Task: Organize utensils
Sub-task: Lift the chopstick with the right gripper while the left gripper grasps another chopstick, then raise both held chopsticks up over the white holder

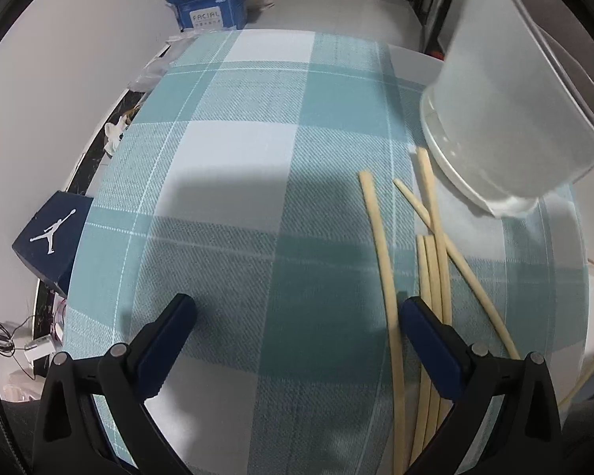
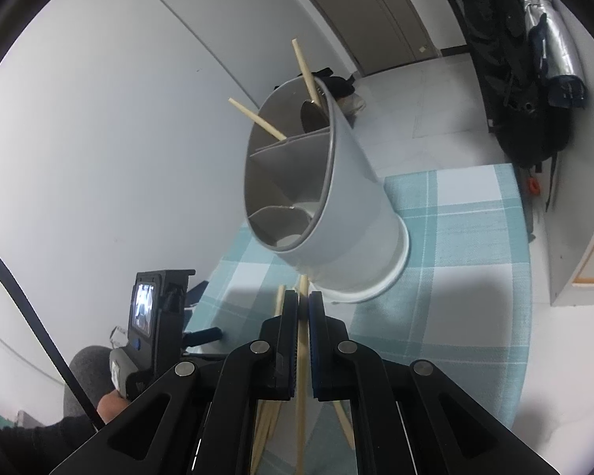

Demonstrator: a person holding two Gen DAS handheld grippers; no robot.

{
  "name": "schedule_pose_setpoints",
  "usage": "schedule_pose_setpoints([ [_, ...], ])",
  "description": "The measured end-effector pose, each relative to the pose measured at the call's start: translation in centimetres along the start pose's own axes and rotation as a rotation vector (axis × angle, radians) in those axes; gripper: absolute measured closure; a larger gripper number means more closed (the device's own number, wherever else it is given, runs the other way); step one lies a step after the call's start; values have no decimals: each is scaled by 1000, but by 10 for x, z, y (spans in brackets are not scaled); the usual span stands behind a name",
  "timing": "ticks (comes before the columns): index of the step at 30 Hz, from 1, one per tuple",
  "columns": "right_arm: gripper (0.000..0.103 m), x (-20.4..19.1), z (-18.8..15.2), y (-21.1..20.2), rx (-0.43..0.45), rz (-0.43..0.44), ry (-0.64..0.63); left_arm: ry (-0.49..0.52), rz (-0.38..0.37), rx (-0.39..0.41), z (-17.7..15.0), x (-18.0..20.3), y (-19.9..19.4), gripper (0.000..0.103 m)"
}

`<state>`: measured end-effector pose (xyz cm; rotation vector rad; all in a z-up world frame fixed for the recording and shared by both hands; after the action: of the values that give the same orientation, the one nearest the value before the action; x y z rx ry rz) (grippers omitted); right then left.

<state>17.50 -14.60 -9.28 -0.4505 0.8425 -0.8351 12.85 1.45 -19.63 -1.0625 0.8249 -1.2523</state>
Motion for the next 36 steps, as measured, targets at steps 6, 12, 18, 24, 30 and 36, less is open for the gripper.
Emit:
schedule_pose_setpoints([
  [6, 99, 0, 6, -5, 23, -16, -17, -9, -2, -7, 17, 3, 3, 11],
  [12, 99, -1, 10, -7, 37, -14, -13, -11, -5, -4, 34, 12, 4, 32],
  [18, 99, 1, 10, -6, 35, -20, -13, -22, 0, -11, 39, 14, 3, 73],
  [24, 99, 4, 15, -11, 52, -30, -14, -108, -75, -36, 36, 17, 1, 100],
  [30, 99, 0, 18, -15, 71, -42, -29, -162, -114, 41, 41, 10, -19, 100],
  [36, 99, -10, 21, -25, 124, -57, -54, -159, -171, 242, 46, 5, -77, 100],
])
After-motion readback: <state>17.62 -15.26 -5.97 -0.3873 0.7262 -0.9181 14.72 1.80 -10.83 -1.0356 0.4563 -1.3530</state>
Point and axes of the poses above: each gripper's, at about its wrist camera, not at the fingertips, and y roughly the way its jaws point, x to its right, z to its top, the point moved 8 cm from there along y, roughly the way its jaws point, and after that the axes turned 3 degrees about -z, right-handed, at the moved point
